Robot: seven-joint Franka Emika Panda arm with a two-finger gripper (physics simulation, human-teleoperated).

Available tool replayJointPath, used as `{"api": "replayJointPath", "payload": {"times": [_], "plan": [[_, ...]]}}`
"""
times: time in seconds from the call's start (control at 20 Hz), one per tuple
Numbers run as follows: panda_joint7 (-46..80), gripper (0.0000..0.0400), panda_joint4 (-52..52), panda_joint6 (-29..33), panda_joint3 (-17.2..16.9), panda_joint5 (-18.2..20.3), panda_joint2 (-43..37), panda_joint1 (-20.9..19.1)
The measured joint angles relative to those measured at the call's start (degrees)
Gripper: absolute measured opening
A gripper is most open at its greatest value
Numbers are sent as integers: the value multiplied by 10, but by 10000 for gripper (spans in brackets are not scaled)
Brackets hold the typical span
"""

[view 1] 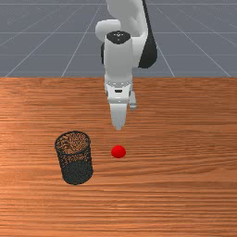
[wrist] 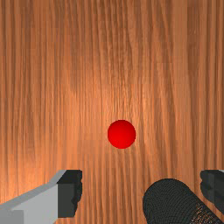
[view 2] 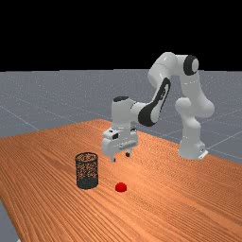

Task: Put the ball into the container

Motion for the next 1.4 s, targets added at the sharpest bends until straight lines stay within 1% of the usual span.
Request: {"api": "replayJointPath", "payload": {"times": [0.05,0.1,0.15,0.2,0.25,0.3,0.35,0.4,0.45,0.5,0.6,0.65,0.85,1.0,1.1,1.15,1.3,1.4], "plan": [[0,243,0,0,0,0,0,0],[0,148,0,0,0,0,0,0],[0,90,0,0,0,0,0,0],[0,54,0,0,0,0,0,0],[0,33,0,0,0,0,0,0],[1,177,0,-1,0,0,0,0],[1,265,0,-1,0,0,-1,0],[1,318,0,-1,-1,-1,-1,0],[-2,350,0,-1,0,0,-1,-1],[-3,370,0,-1,0,0,-1,-1],[-1,389,3,-4,0,0,3,0],[-1,393,14,-18,0,0,11,0],[-1,399,35,-23,0,0,49,0],[-1,400,29,11,0,0,73,0],[-1,400,33,20,0,0,90,0],[-1,400,26,37,0,0,93,0],[-1,400,50,25,0,0,125,0],[-1,400,59,30,0,0,145,0]]}}
